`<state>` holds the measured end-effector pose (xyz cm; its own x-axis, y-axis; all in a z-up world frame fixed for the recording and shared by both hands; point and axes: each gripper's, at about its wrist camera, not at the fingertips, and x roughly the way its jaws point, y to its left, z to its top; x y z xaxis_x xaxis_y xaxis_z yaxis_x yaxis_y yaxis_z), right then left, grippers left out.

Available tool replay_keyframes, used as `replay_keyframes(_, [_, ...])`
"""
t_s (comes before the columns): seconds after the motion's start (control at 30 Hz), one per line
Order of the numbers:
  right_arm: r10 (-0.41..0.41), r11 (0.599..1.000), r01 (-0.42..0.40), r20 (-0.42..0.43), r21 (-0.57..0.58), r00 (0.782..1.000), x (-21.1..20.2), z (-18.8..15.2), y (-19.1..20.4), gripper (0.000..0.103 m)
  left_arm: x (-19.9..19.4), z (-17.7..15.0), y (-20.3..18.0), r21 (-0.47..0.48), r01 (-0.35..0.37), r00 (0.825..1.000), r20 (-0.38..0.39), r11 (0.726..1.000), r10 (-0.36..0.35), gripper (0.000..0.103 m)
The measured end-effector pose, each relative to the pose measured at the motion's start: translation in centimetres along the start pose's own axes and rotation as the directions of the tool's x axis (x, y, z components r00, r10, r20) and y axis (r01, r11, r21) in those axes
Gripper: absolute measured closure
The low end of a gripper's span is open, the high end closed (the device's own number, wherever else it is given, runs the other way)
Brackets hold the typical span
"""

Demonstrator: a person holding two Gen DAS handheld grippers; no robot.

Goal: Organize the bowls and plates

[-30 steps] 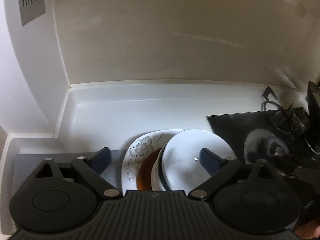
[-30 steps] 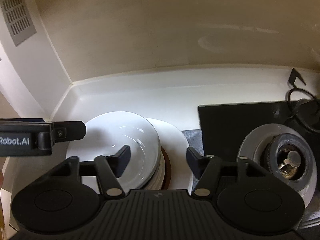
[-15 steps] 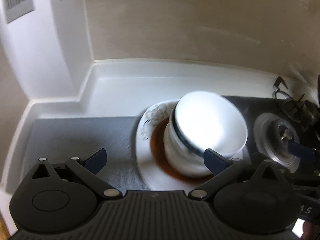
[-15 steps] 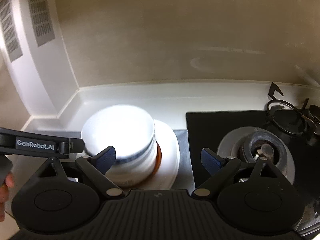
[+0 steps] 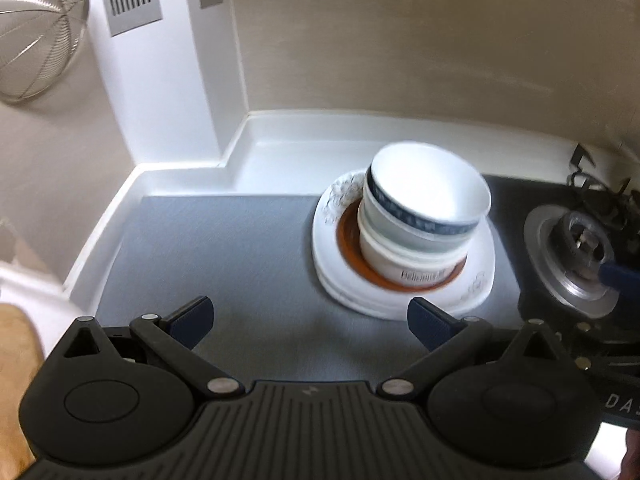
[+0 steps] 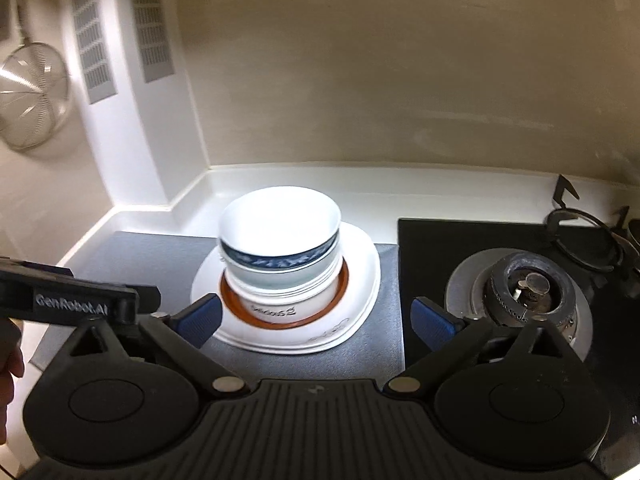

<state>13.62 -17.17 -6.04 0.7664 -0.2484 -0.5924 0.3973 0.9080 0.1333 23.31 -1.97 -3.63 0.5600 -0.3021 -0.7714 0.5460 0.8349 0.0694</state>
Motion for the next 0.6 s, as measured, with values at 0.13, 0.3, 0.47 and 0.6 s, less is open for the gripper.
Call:
replay_keyframes(0.13, [0.029,0.999,-0.03,-0.009,-0.029,1.0,-1.4,-1.1,-0.3,0.001,-1.1,-1.5,-0.7,-0.003,-0.026,0.999,-0.021,1.0,0.026,0.0])
replay_keyframes(0.3, [0.053,0.998,-0.053,0.003,-0.037,0.999,-3.5,-1.9,-0.6,0.0,-2.6,-3.2,-1.0,-0.029,-0.04,0.999,0.011,0.999,0.041,0.0])
replay_keyframes(0.47, [0.042,0.998,-0.041,0.017,-0.043,0.999,-5.1,-2.2,-0.3,0.0,-3.9,-4.2,-1.3,-0.008,-0.037,0.998,0.041,0.999,0.038,0.0])
replay_keyframes(0.6, [0.018,0.999,-0.017,0.026,-0.037,1.0,-6.2,-2.4,0.6,0.0,-4.8,-4.7,-1.2,0.039,-0.014,0.999,0.05,0.999,0.012,0.0])
